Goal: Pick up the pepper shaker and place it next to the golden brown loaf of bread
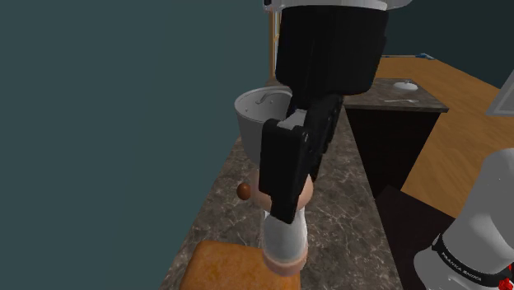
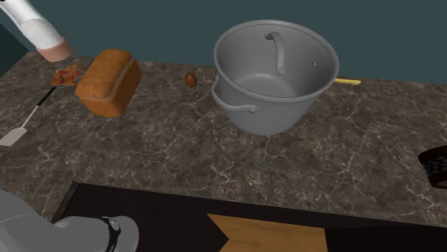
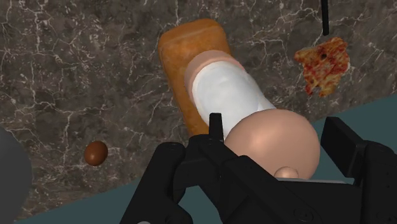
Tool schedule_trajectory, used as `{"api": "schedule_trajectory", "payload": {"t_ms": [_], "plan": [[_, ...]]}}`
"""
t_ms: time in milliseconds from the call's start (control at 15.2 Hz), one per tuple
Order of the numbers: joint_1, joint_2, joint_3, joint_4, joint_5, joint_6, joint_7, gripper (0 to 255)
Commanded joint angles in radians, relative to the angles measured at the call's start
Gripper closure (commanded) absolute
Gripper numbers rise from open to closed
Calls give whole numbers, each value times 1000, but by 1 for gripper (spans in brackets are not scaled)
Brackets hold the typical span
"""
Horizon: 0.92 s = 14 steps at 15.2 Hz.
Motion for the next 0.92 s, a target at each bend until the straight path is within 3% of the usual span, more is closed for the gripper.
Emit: {"api": "schedule_trajectory", "payload": {"t_ms": [0,330,594,726,858], "plan": [[0,40,54,39,-10,16,58,255],[-7,185,211,168,-88,49,224,255],[4,363,361,300,-236,66,397,255],[44,485,428,379,-354,60,504,255],[132,615,456,471,-485,37,607,255]]}}
